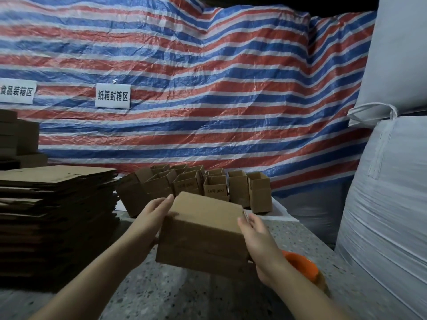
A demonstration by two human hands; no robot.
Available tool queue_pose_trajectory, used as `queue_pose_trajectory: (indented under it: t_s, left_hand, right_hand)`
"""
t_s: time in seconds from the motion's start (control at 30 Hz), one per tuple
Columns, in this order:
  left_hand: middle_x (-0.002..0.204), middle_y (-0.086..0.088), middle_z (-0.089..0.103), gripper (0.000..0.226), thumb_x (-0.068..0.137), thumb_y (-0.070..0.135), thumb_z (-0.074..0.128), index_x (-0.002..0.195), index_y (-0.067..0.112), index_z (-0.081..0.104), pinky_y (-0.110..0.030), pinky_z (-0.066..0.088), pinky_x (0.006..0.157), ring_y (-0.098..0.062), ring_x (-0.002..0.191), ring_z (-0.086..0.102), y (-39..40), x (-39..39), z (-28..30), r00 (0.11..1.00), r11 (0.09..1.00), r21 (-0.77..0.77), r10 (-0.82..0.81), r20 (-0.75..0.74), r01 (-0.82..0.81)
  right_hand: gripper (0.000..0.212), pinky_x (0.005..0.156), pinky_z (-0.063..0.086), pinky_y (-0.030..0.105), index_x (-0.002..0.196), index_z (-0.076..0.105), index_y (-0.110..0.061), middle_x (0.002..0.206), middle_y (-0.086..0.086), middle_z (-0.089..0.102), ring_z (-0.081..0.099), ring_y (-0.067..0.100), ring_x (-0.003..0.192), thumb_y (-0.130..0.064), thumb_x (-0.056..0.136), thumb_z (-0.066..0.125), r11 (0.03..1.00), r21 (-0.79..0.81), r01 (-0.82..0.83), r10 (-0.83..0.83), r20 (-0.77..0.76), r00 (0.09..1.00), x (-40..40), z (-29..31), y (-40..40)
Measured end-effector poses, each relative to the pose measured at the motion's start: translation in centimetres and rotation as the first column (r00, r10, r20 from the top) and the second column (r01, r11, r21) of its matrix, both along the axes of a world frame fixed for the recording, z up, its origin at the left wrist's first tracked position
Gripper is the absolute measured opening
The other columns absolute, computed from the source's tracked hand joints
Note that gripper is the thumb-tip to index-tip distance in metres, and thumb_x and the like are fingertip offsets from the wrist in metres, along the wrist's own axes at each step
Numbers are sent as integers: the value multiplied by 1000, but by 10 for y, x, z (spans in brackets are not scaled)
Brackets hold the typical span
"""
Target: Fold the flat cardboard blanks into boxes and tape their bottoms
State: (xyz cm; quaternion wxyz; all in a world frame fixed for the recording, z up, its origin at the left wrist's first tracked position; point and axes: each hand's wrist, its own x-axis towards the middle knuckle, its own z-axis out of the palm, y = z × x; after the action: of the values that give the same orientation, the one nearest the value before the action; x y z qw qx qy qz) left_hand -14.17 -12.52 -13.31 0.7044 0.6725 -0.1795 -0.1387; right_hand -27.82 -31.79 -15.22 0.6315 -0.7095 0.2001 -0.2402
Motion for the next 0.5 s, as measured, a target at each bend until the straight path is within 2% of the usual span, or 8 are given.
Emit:
queue_pose_trajectory:
  t_s: [0.03,0.07,0.17,0.27,0.37,0.4,0.43,0.5]
  left_hand:
    - [118,6,55,65,73,71,57,124,31,52,-53,46,101,-22,114,53,1,-2,-3,1000,1000,-1,-12,20,12]
    - [122,5,56,76,67,71,58,129,28,53,-51,45,103,-21,116,53,3,-4,-7,999,1000,1,-10,38,10]
    - [143,1,50,92,67,66,64,146,23,46,-46,36,111,-20,130,46,4,-5,-20,995,1000,-24,-10,96,12]
    - [144,1,50,78,78,52,69,146,23,45,-32,37,100,-12,119,47,-1,-4,-40,992,1000,-7,-9,129,10]
    - [121,10,63,54,75,42,75,126,33,59,-16,49,78,0,98,59,-5,-2,-63,992,1000,-16,-4,125,6]
    - [117,12,64,52,72,40,76,121,35,60,-14,51,73,2,97,60,-5,-1,-69,991,1000,-16,-8,133,11]
    - [117,12,65,51,69,39,78,117,36,60,-16,52,73,-1,102,61,-5,1,-74,990,1000,-10,-13,137,15]
    - [123,6,64,59,64,40,80,118,34,58,-27,54,84,-12,113,60,-5,7,-80,989,1000,5,-21,144,21]
  right_hand:
    - [59,86,53,31,155,28,-29,121,-11,51,54,7,105,-34,103,55,998,-65,11,-10,23,1000,1,-4,-1]
    - [67,89,53,32,156,24,-30,130,-9,48,53,8,111,-28,100,60,992,-128,20,-15,38,999,2,-8,-3]
    - [86,112,43,42,159,15,-34,159,-5,30,38,16,140,-13,94,68,965,-260,30,-13,68,998,2,-21,-6]
    - [93,120,31,40,159,12,-37,163,-11,16,23,15,149,-9,92,70,928,-370,50,-35,46,998,2,-38,-7]
    - [91,116,25,29,158,11,-35,162,-14,12,20,11,148,-8,92,69,906,-418,68,-76,-3,997,2,-60,-6]
    - [91,114,24,27,157,12,-35,162,-13,15,21,10,148,-7,92,69,912,-402,79,-93,-16,996,2,-66,-7]
    - [92,113,25,27,157,12,-35,162,-11,19,23,11,147,-7,91,69,922,-377,92,-110,-26,994,2,-70,-7]
    - [91,113,31,30,156,13,-34,159,-8,28,29,14,146,-6,91,69,937,-331,113,-136,-47,990,1,-75,-8]
